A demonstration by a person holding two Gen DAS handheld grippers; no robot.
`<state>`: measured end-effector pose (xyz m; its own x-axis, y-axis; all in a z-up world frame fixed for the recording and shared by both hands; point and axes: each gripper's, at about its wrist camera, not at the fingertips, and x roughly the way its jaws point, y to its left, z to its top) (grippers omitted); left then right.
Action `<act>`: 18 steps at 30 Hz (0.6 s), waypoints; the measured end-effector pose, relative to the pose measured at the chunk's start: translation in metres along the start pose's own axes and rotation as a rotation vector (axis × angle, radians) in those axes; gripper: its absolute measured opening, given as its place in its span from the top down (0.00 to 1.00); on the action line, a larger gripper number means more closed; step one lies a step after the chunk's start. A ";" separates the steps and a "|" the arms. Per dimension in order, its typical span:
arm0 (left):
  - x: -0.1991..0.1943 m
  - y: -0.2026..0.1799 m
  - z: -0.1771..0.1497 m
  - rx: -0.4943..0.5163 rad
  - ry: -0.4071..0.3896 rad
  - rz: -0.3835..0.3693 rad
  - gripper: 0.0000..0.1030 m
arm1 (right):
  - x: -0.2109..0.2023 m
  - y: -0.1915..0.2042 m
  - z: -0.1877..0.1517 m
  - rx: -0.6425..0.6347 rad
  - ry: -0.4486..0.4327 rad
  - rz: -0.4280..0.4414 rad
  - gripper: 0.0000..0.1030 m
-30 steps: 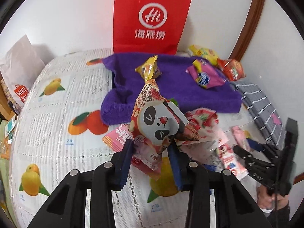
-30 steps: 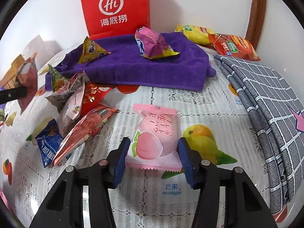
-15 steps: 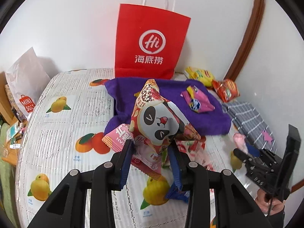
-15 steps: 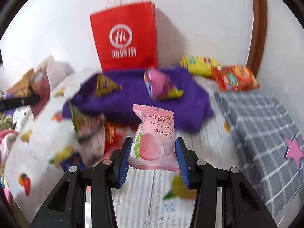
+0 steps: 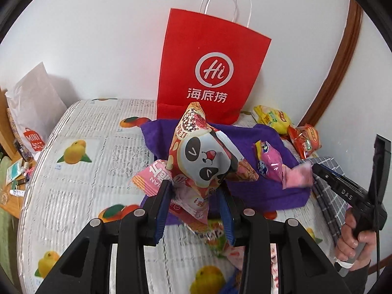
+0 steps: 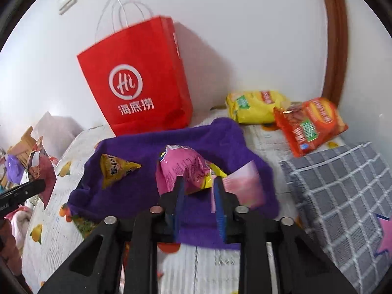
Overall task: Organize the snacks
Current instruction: 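Carry both held packets over the purple towel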
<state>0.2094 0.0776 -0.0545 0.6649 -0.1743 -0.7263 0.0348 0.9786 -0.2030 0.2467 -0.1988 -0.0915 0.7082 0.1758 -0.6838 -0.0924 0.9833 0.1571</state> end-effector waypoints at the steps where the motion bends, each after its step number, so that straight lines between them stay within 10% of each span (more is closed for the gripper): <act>1: 0.008 0.000 0.002 -0.002 0.007 0.000 0.65 | 0.011 0.000 0.001 -0.004 0.019 0.010 0.90; 18: 0.078 0.003 0.012 -0.074 0.081 -0.016 0.65 | 0.055 -0.013 -0.009 0.000 0.026 0.004 0.87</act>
<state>0.2703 0.0685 -0.1046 0.6024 -0.2013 -0.7724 -0.0119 0.9653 -0.2609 0.2802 -0.2018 -0.1379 0.6896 0.1809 -0.7012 -0.0953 0.9825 0.1598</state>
